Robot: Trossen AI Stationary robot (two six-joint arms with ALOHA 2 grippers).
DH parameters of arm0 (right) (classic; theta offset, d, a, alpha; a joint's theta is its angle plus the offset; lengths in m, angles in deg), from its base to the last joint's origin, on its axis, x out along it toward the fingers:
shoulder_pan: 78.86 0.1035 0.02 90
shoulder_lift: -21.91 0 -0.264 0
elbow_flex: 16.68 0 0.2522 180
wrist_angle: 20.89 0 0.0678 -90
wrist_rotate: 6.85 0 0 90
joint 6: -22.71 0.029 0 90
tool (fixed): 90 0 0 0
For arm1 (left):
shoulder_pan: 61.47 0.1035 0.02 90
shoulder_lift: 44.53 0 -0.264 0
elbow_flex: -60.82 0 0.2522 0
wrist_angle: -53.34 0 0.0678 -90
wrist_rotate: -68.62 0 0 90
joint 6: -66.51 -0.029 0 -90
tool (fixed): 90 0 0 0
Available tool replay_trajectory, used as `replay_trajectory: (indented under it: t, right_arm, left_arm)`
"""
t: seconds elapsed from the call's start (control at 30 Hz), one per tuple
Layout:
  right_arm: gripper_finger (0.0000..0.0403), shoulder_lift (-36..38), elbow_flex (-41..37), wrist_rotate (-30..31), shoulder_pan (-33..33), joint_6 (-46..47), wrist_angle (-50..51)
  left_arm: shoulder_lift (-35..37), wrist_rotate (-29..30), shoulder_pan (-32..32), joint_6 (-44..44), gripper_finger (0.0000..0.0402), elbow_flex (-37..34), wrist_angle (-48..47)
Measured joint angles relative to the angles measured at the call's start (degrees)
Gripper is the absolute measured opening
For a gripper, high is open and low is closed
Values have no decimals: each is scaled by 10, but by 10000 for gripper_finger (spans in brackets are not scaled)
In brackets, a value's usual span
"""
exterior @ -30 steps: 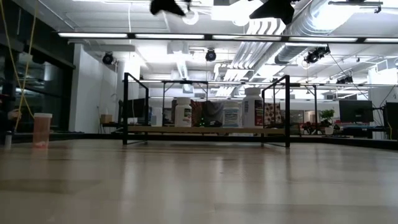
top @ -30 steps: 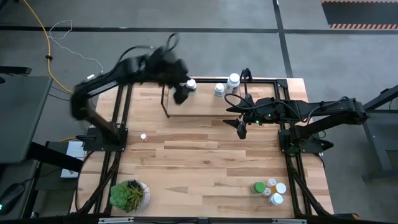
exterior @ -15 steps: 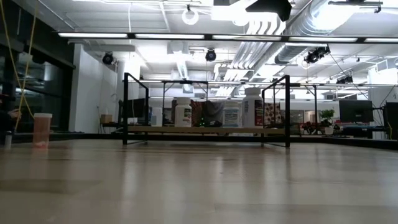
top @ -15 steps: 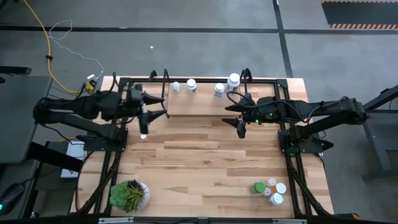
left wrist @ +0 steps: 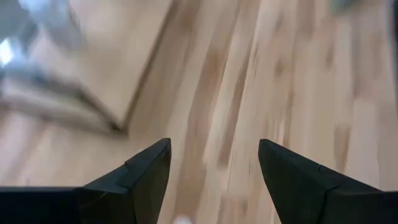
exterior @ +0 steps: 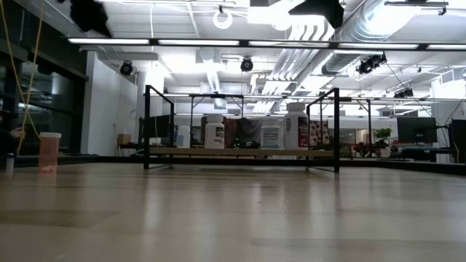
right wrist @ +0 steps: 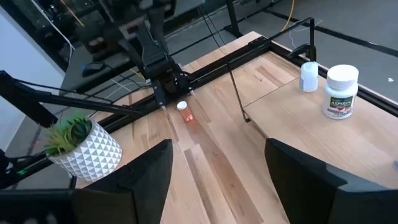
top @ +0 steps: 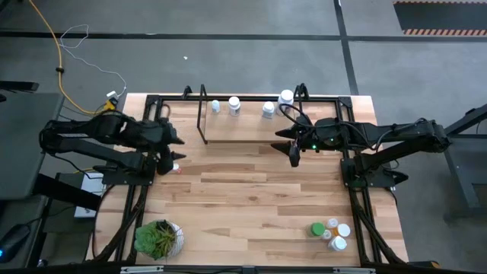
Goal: Pick and place medicine bottles onto shelf by color
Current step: Put the orange pill bottle on the shelf
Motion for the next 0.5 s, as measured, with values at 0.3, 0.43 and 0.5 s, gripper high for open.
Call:
replay_trajectory:
  t: [0.3, 0.43, 0.5]
  right_arm:
    - [247, 0, 0, 0, 0, -41, 2]
    - [247, 0, 0, 0, 0, -52, 16]
    - [247, 0, 0, 0, 0, -54, 22]
  left_arm:
    - [-61, -1, 4, 25, 278, 0, -107]
    - [-84, -12, 4, 20, 308, -5, -122]
    - [-87, -35, 4, 8, 317, -26, -117]
